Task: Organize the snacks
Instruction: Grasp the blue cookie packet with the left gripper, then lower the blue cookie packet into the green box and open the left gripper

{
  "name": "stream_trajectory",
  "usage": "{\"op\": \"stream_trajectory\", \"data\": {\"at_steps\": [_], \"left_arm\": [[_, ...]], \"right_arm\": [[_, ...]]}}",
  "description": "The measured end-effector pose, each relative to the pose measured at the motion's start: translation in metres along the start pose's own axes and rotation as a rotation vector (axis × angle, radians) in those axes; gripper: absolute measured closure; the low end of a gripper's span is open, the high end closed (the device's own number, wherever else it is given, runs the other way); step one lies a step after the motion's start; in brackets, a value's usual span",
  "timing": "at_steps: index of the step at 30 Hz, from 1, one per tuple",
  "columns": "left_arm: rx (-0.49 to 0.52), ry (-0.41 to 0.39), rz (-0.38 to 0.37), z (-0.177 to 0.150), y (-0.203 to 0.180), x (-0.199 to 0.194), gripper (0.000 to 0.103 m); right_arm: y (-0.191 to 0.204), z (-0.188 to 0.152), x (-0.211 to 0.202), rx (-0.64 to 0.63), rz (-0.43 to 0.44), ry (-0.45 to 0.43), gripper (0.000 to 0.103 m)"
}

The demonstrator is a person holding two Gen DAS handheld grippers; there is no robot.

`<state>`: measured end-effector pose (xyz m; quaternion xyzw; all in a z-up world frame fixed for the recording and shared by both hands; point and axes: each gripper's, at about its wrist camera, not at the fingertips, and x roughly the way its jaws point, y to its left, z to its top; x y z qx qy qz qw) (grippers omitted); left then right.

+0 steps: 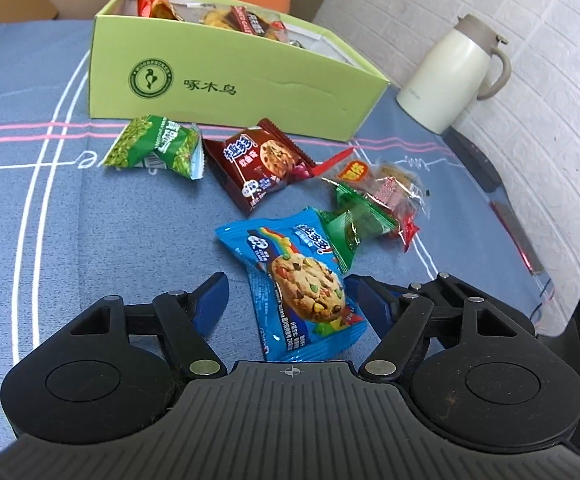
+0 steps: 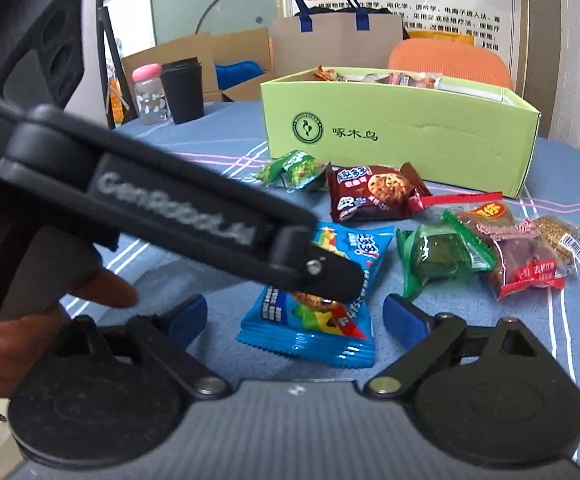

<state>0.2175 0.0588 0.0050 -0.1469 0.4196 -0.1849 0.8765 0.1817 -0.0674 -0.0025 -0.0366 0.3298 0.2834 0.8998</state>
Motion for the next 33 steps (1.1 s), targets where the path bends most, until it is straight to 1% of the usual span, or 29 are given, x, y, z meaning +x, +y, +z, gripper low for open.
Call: {"op": "stream_trajectory", "data": {"at_steps": [1, 4, 6, 8, 9, 11, 13, 14, 15, 16, 17, 18, 20, 22, 24, 27, 30, 33], "left_arm": [[-0.002, -0.003, 0.003, 0.000, -0.001, 0.001, 0.046], [-0.005, -0.006, 0.009, -0.002, -0.001, 0.000, 0.047], [0.003, 0.006, 0.002, -0.002, -0.003, -0.001, 0.047], [0.016, 0.015, 0.004, -0.001, -0.005, 0.000, 0.047], [0.017, 0.020, 0.006, 0.001, -0.005, 0.001, 0.049], [0.008, 0.031, -0.009, 0.002, -0.004, 0.003, 0.059], [0.002, 0.021, -0.017, 0.000, -0.004, 0.003, 0.059], [0.012, 0.016, -0.010, -0.001, -0.005, 0.003, 0.065], [0.021, 0.016, -0.004, -0.002, -0.006, 0.004, 0.080], [0.016, 0.019, -0.010, -0.003, -0.006, 0.004, 0.084], [0.005, 0.011, 0.009, -0.004, -0.006, 0.001, 0.085], [0.003, 0.002, 0.021, -0.005, -0.005, -0.003, 0.086], [-0.027, -0.022, -0.006, -0.004, -0.002, -0.013, 0.086], [-0.047, -0.043, -0.019, 0.002, -0.002, -0.021, 0.086], [-0.061, -0.066, -0.030, 0.013, -0.002, -0.027, 0.086], [-0.044, -0.137, -0.040, 0.041, -0.003, -0.040, 0.086], [-0.030, -0.197, -0.035, 0.080, 0.002, -0.046, 0.086], [-0.018, -0.237, -0.021, 0.124, 0.008, -0.040, 0.086]], "right_arm": [[0.000, -0.001, 0.000, -0.001, -0.002, -0.005, 0.005], [0.001, -0.005, -0.001, -0.013, 0.000, -0.018, 0.003], [0.002, -0.001, 0.002, -0.059, 0.009, 0.013, 0.003], [-0.004, 0.005, 0.002, -0.020, 0.015, 0.017, 0.003], [-0.008, 0.007, 0.001, 0.010, 0.025, 0.013, 0.003], [-0.009, 0.006, 0.003, 0.014, 0.023, 0.012, 0.003], [-0.002, 0.003, 0.006, -0.016, -0.004, -0.003, 0.003], [0.004, 0.002, 0.007, -0.047, -0.013, 0.000, 0.004], [0.010, 0.001, 0.006, -0.069, -0.002, 0.000, 0.007], [0.017, 0.001, 0.002, -0.083, -0.011, -0.001, 0.016], [0.021, 0.002, -0.001, -0.098, -0.021, -0.005, 0.027], [0.021, 0.005, -0.006, -0.097, -0.024, -0.015, 0.027], [0.018, 0.011, -0.014, -0.072, 0.003, -0.043, 0.028], [0.019, 0.021, -0.019, -0.073, -0.004, -0.070, 0.028], [0.020, 0.036, -0.022, -0.096, -0.017, -0.104, 0.027], [0.018, 0.066, -0.020, -0.144, -0.020, -0.167, 0.023], [0.012, 0.104, -0.007, -0.184, -0.031, -0.216, 0.023], [-0.002, 0.141, 0.015, -0.202, -0.043, -0.247, 0.022]]}}
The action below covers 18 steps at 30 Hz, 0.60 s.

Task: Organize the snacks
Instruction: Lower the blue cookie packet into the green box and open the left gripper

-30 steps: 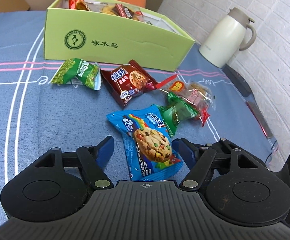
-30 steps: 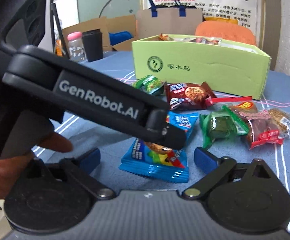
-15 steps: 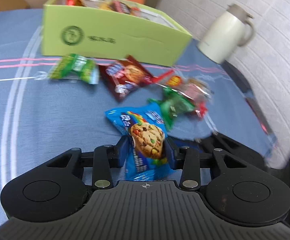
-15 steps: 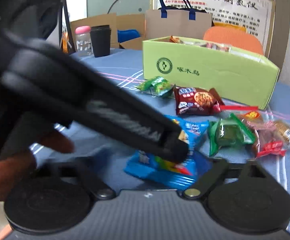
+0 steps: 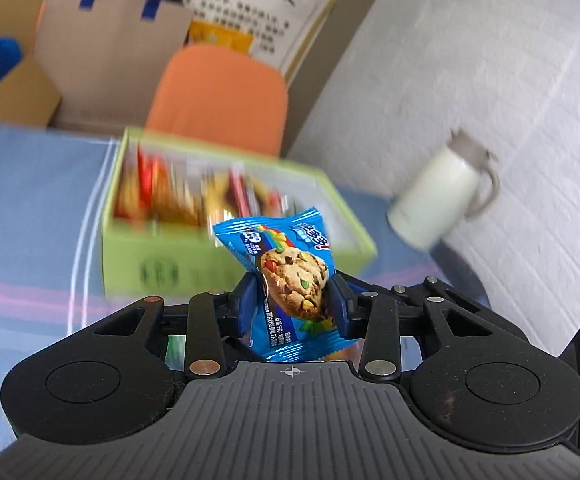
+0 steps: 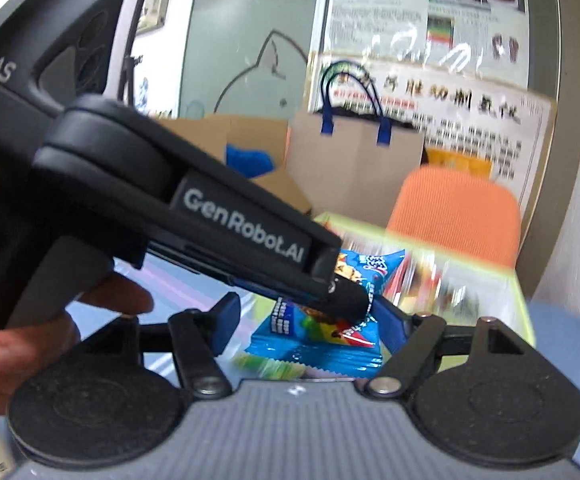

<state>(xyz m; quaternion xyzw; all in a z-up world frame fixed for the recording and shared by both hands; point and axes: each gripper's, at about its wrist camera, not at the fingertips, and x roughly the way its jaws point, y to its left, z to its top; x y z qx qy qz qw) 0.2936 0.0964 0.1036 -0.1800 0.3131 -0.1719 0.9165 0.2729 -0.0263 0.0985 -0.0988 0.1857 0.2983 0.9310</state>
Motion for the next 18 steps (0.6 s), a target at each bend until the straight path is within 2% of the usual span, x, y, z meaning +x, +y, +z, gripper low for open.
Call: {"op": "stream_trajectory", "data": {"at_steps": [3, 6, 9, 11, 13, 14, 15, 18], "left_arm": [[0.028, -0.023, 0.037, 0.040, 0.005, 0.025, 0.086], [0.038, -0.011, 0.087, 0.070, 0.015, 0.058, 0.086], [0.028, 0.023, 0.130, 0.087, 0.034, 0.097, 0.084], [0.032, 0.058, 0.181, 0.087, 0.047, 0.123, 0.081], [0.022, 0.093, 0.205, 0.079, 0.060, 0.140, 0.075], [0.027, 0.075, 0.185, 0.076, 0.063, 0.138, 0.071], [0.030, 0.065, 0.170, 0.073, 0.064, 0.134, 0.061], [0.002, 0.003, 0.134, 0.069, 0.064, 0.109, 0.044]], "right_arm": [[-0.022, 0.023, 0.037, 0.003, 0.006, 0.004, 0.022], [-0.041, 0.034, 0.077, 0.017, 0.027, 0.044, 0.022], [-0.058, 0.030, 0.120, 0.058, 0.063, 0.125, 0.022], [-0.065, 0.018, 0.144, 0.091, 0.105, 0.201, 0.021], [-0.065, 0.009, 0.147, 0.078, 0.096, 0.196, 0.019], [-0.065, 0.009, 0.143, 0.068, 0.087, 0.187, 0.016], [-0.067, 0.009, 0.137, 0.078, 0.087, 0.179, 0.014], [-0.071, 0.010, 0.105, 0.113, 0.072, 0.121, 0.012]]}}
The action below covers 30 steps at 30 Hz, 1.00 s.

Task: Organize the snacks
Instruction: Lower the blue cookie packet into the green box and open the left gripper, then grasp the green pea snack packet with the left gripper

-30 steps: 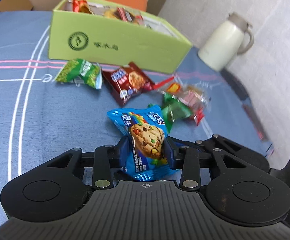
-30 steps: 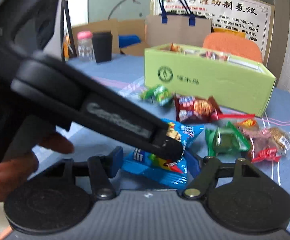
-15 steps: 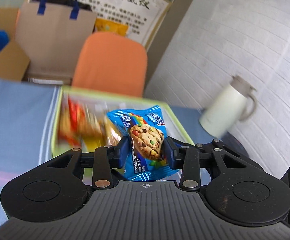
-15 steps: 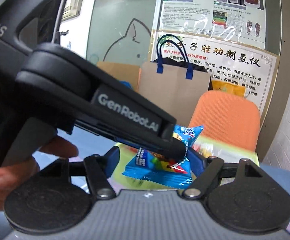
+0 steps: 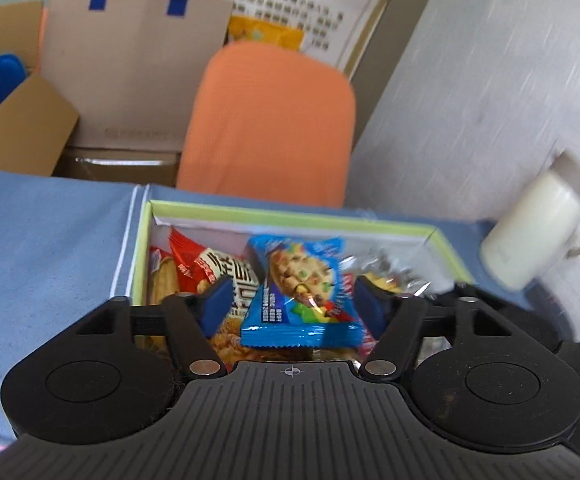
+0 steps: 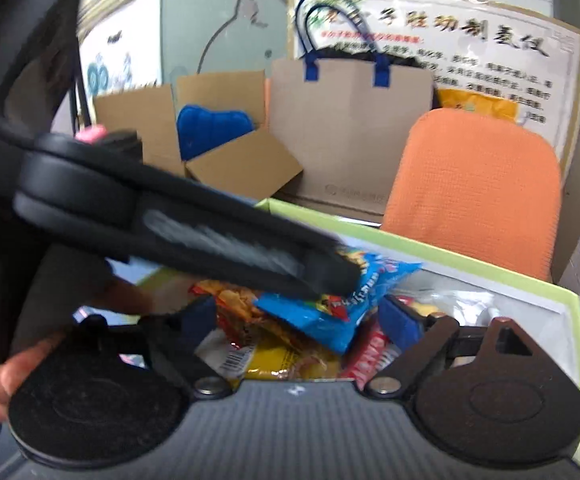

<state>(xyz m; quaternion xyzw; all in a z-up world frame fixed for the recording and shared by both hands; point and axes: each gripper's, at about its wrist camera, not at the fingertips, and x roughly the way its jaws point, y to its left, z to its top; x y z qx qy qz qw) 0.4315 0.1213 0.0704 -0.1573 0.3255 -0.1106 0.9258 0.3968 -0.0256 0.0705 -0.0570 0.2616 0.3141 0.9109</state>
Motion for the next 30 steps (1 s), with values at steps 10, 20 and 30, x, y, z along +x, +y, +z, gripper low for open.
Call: {"op": "stream_trajectory", "data": {"at_steps": [10, 20, 30], "left_arm": [[-0.034, -0.084, -0.001, -0.070, 0.011, -0.094, 0.032], [-0.352, 0.038, 0.092, -0.126, 0.071, -0.126, 0.046], [-0.306, 0.060, 0.018, -0.135, 0.070, -0.122, 0.041]], "right_arm": [[0.040, -0.067, -0.088, 0.034, 0.084, -0.029, 0.010], [0.095, -0.072, 0.006, -0.024, 0.125, 0.168, 0.010], [0.117, -0.100, -0.042, -0.019, 0.045, 0.139, 0.010]]}}
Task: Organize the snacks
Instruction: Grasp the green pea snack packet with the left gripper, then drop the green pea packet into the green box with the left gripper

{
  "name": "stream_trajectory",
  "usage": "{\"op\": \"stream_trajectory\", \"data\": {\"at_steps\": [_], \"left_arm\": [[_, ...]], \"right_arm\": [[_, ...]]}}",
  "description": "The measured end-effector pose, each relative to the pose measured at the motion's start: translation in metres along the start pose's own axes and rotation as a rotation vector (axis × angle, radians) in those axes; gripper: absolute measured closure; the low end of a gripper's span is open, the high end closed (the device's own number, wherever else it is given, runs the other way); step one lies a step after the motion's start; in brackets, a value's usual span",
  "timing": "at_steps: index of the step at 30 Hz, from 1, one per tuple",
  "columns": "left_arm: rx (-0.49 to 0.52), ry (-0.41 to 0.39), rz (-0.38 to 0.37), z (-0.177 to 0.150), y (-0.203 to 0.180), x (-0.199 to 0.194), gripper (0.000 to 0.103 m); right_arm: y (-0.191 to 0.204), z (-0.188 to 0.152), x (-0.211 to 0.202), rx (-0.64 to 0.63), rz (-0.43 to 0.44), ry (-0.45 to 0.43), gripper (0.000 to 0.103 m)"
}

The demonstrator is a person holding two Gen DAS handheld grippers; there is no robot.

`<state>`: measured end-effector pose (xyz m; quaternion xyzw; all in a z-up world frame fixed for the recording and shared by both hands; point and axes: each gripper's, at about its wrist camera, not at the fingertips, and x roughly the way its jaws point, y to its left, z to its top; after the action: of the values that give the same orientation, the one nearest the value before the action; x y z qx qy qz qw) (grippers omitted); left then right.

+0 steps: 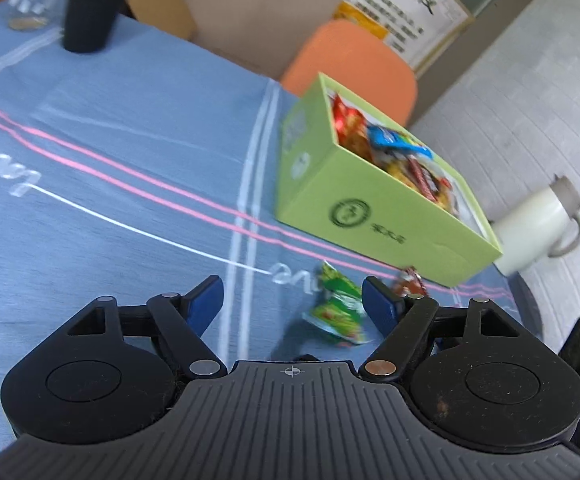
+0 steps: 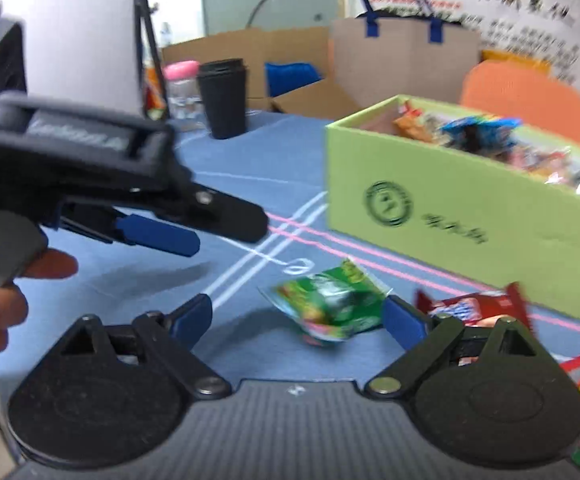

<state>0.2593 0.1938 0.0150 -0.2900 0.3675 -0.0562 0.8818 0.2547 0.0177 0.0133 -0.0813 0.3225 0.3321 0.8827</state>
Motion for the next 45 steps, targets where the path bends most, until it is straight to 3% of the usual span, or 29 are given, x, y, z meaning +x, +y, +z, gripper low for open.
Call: {"op": "stream_trajectory", "data": {"at_steps": [5, 9, 12, 20, 40, 41, 43, 44, 45], "left_arm": [[0.086, 0.092, -0.067, 0.010, -0.020, 0.028, 0.042], [0.141, 0.129, -0.070, 0.017, -0.026, 0.038, 0.056], [0.145, 0.140, -0.074, 0.020, -0.027, 0.045, 0.058], [0.229, 0.133, -0.032, 0.015, -0.038, 0.051, 0.055], [0.207, 0.171, -0.052, 0.006, -0.031, 0.054, 0.051], [0.216, 0.178, -0.056, 0.005, -0.034, 0.055, 0.055], [0.253, 0.195, -0.066, -0.002, -0.039, 0.057, 0.076], [0.259, 0.211, -0.087, -0.006, -0.041, 0.056, 0.101], [0.258, 0.221, -0.090, -0.011, -0.040, 0.053, 0.103]], "right_arm": [[-0.005, -0.008, -0.003, 0.067, 0.000, 0.005, 0.010], [-0.003, -0.020, -0.019, 0.136, 0.054, -0.027, 0.010], [-0.002, -0.014, -0.008, 0.148, 0.062, -0.014, 0.010], [-0.001, -0.006, 0.016, 0.095, 0.036, 0.026, 0.009], [0.001, -0.003, 0.023, 0.063, 0.009, 0.030, 0.010], [0.004, -0.004, 0.023, 0.040, 0.011, 0.028, 0.012], [0.012, -0.008, 0.019, -0.015, -0.012, 0.028, 0.021], [0.010, -0.009, 0.014, 0.004, 0.005, 0.025, 0.026], [0.008, -0.012, 0.008, 0.017, 0.002, 0.020, 0.033]]}}
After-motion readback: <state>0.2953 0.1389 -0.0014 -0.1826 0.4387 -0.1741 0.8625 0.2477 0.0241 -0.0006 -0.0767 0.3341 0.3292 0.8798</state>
